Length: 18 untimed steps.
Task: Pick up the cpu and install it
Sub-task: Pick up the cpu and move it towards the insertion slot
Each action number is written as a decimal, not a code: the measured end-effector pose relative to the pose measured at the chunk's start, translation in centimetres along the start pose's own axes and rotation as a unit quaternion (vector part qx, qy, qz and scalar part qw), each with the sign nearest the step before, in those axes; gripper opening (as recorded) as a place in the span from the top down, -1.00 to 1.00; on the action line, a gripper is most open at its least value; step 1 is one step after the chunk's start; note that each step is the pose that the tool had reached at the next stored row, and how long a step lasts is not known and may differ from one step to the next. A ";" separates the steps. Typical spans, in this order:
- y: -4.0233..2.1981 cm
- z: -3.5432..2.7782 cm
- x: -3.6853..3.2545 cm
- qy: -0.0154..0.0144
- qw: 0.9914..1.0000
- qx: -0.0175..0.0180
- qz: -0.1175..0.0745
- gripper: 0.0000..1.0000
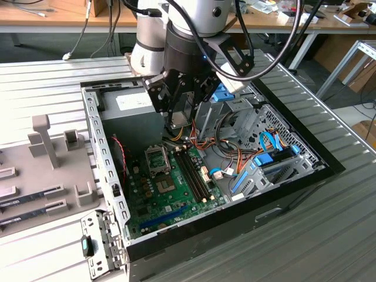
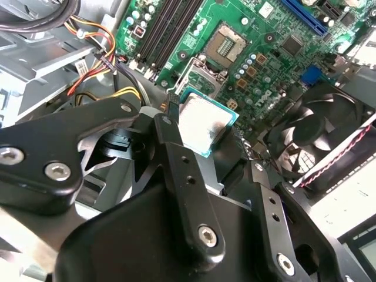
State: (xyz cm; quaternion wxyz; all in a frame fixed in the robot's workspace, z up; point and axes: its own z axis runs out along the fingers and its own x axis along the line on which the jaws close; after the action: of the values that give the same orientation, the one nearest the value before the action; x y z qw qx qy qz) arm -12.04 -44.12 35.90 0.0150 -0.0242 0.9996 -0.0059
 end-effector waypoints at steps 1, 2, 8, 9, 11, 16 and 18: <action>0.00 0.05 -0.09 0.000 1.000 0.000 0.000 0.05; -0.01 0.08 -0.16 0.000 1.000 0.000 0.000 0.05; -0.03 0.37 -0.76 0.000 1.000 0.001 0.000 0.05; -0.04 0.41 -0.82 0.000 1.000 0.001 0.000 0.05; -0.05 0.57 -1.16 0.000 1.000 0.001 0.000 0.05; -0.08 0.88 -1.76 0.000 1.000 0.002 0.000 0.05; -0.09 1.06 -2.12 0.000 1.000 0.002 0.000 0.05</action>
State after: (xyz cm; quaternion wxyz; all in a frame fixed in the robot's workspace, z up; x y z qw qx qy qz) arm -9.88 -44.13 34.90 0.0150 -0.0243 0.9996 -0.0077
